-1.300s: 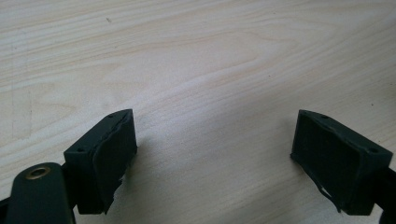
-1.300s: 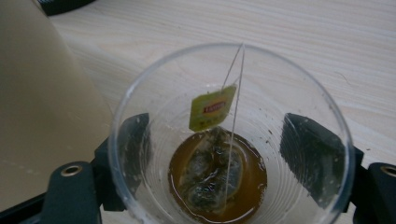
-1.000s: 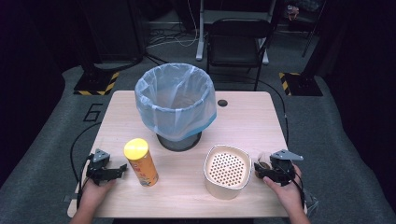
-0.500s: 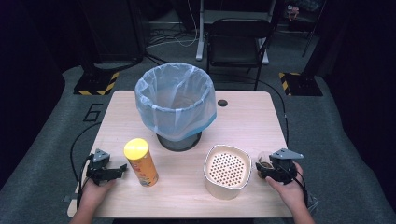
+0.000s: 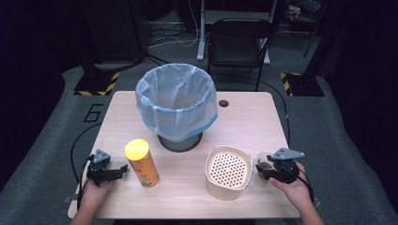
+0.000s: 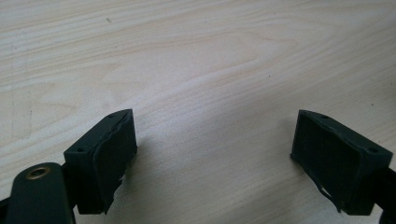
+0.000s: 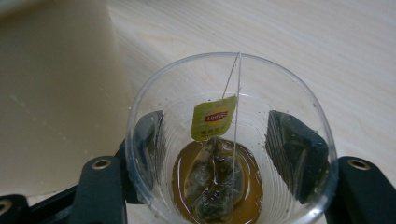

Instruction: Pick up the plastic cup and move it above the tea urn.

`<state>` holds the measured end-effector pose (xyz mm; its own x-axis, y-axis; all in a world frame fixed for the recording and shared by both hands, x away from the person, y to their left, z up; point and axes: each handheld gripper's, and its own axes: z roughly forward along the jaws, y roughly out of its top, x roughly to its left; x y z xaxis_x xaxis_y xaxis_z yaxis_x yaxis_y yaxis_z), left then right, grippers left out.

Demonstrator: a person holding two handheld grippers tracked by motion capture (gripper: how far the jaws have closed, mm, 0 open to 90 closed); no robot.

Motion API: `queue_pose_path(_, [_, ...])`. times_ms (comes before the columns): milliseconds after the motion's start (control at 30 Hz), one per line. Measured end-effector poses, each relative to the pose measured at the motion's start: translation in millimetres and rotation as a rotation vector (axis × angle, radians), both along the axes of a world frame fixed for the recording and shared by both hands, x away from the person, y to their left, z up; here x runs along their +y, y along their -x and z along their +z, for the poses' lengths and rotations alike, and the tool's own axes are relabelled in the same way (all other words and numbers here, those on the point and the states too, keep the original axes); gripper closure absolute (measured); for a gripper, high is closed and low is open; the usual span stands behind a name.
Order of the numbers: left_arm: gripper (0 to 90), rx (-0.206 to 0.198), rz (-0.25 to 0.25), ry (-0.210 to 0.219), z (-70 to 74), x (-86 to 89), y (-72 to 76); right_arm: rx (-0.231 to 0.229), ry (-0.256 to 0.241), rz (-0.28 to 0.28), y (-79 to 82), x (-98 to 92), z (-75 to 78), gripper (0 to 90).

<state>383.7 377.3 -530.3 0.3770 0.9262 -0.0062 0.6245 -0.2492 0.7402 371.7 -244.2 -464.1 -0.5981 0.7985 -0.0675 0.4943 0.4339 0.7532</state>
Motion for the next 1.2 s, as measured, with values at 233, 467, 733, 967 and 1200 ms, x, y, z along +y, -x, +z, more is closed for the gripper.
queue_pose_path(233, [13.8, 0.0, 0.0, 0.0, 0.0, 0.0, 0.0, -0.047, 0.1, 0.103, -15.1, 8.6, 24.2, 37.7])
queue_pose_path(467, [13.8, 0.001, -0.001, 0.001, 0.0, 0.1, 0.0, -0.096, 0.12, 0.153, -35.5, 12.3, 48.8, 38.1])
queue_pose_path(733, [13.8, 0.001, 0.0, 0.001, 0.1, 0.0, 0.1, -0.107, 0.058, 0.222, -57.1, 23.7, 62.3, 39.0])
queue_pose_path(967, [13.8, 0.0, 0.0, 0.0, 0.0, 0.0, 0.0, -0.155, 0.057, 0.287, -64.3, 40.1, 66.0, 39.5])
queue_pose_path(1200, [13.8, 0.003, -0.002, 0.005, 0.0, 0.0, 0.0, -0.207, 0.08, 0.323, -67.8, 51.0, 70.6, 39.6])
